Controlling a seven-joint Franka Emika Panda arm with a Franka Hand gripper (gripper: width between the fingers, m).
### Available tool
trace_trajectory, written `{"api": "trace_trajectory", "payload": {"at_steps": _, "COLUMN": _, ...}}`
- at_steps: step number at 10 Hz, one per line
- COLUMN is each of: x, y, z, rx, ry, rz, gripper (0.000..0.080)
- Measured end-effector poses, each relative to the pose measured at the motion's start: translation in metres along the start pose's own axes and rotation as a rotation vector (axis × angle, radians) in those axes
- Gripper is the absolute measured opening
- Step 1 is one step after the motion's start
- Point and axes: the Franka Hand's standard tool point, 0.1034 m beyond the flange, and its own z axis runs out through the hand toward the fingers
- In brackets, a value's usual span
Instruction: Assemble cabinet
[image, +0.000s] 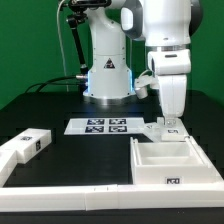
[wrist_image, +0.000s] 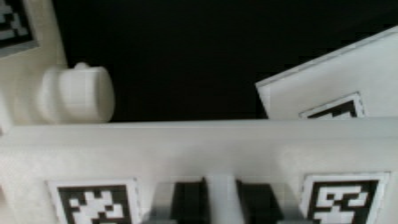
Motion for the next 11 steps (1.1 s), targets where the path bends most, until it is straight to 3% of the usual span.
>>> {"api": "trace_trajectory", "payload": {"at_steps": 6, "x": -0.0009, "y": 0.0004, "z": 0.0014, "rx": 0.008, "ry": -0.002, "rz": 0.002, "gripper": 0.0070}}
{"api": "trace_trajectory", "payload": {"at_steps": 8, "x": -0.0012, "y": 0.0009, "z": 0.0020, "rx": 0.029, "ry": -0.012, "rz": 0.001, "gripper": 0.0070}}
{"api": "trace_trajectory", "payload": {"at_steps": 11, "x": -0.0021, "y": 0.0016, "z": 0.0024, "rx": 0.027, "ry": -0.010, "rz": -0.028, "gripper": 0.0070}}
